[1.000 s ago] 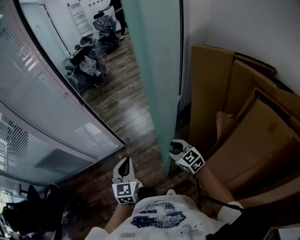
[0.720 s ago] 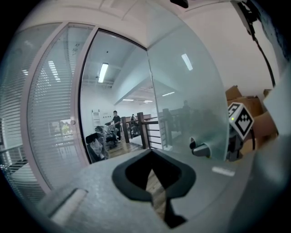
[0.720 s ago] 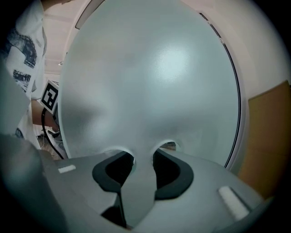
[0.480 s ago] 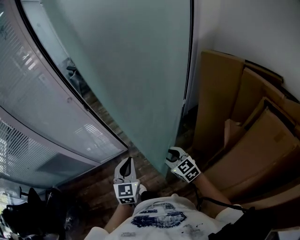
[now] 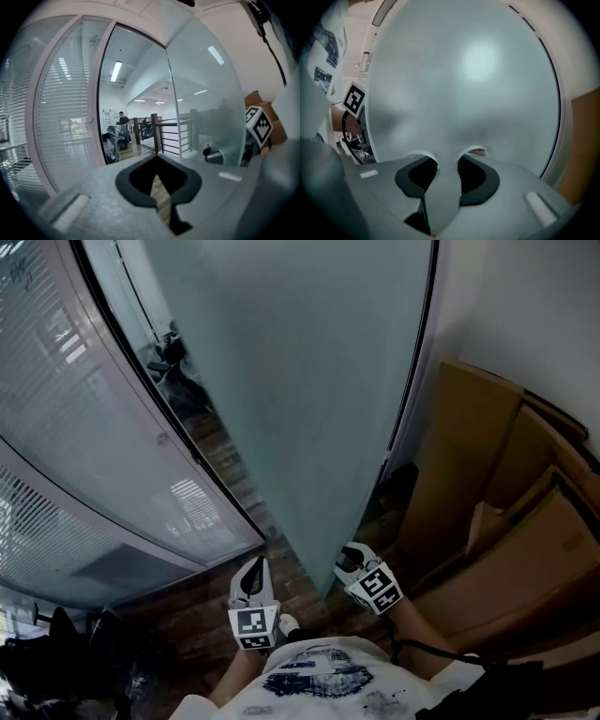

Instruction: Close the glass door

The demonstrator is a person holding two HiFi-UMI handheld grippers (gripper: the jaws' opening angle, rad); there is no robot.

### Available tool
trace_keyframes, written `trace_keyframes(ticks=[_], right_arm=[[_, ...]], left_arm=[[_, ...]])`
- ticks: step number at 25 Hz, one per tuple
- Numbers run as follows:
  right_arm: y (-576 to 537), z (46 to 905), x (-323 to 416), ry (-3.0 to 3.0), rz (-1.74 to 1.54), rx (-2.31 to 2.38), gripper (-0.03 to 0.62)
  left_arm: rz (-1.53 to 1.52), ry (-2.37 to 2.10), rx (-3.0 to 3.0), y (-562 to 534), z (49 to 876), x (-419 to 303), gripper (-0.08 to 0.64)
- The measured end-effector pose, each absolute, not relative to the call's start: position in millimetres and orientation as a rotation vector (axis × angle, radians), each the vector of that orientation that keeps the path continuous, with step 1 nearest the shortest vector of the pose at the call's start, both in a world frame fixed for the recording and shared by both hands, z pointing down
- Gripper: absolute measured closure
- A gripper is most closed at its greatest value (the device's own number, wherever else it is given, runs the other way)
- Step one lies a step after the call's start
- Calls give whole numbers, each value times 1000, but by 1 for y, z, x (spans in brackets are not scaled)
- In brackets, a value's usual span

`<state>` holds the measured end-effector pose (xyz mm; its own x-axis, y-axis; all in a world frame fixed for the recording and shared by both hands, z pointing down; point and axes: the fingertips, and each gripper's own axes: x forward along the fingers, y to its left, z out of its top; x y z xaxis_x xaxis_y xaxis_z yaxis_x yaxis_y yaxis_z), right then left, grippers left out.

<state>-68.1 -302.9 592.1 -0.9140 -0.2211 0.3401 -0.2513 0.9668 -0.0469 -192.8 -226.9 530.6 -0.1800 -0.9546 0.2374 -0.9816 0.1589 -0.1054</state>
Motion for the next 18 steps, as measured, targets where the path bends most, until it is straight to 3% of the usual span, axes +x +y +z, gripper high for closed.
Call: trace_keyframes(ticks=[18], right_arm=[[-324,593,-167,-2768,134,420,459]], left_arm=[[321,-2272,1882,-230,532,-300,558]])
